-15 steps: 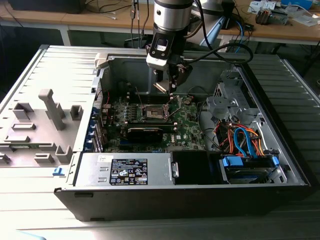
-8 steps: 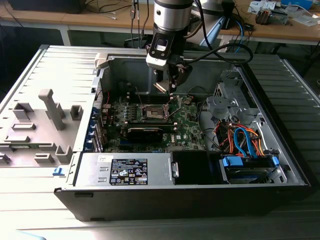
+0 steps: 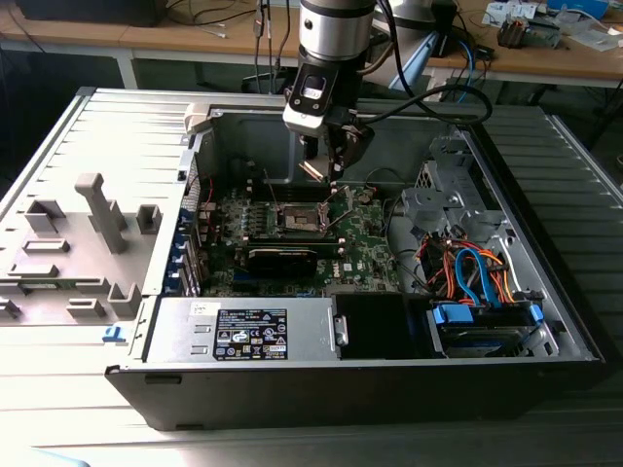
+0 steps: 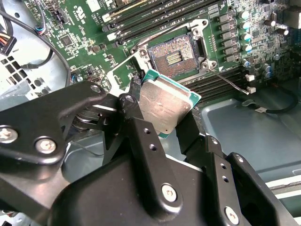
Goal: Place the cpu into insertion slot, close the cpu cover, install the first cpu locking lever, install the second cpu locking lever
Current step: 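Place the cpu into insertion slot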
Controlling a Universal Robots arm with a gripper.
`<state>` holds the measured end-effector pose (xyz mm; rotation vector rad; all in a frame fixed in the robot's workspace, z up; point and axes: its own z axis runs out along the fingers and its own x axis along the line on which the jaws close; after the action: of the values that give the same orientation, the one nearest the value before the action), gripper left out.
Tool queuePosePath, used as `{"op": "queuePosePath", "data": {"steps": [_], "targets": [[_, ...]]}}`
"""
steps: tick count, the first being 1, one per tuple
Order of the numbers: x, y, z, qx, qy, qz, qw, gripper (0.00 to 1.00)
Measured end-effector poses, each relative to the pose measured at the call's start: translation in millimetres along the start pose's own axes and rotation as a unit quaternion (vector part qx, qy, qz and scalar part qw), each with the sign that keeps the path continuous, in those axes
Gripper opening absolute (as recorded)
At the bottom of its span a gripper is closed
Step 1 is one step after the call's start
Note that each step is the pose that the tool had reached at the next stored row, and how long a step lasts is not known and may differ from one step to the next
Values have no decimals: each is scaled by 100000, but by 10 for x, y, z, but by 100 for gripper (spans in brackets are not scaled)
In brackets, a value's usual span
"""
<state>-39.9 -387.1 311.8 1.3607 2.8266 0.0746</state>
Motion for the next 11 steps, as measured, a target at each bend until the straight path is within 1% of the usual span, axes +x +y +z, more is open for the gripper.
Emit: {"op": "queuePosePath", "data": {"steps": [11], "targets": [[0, 0, 2, -12, -27, 640, 99998, 55]]}}
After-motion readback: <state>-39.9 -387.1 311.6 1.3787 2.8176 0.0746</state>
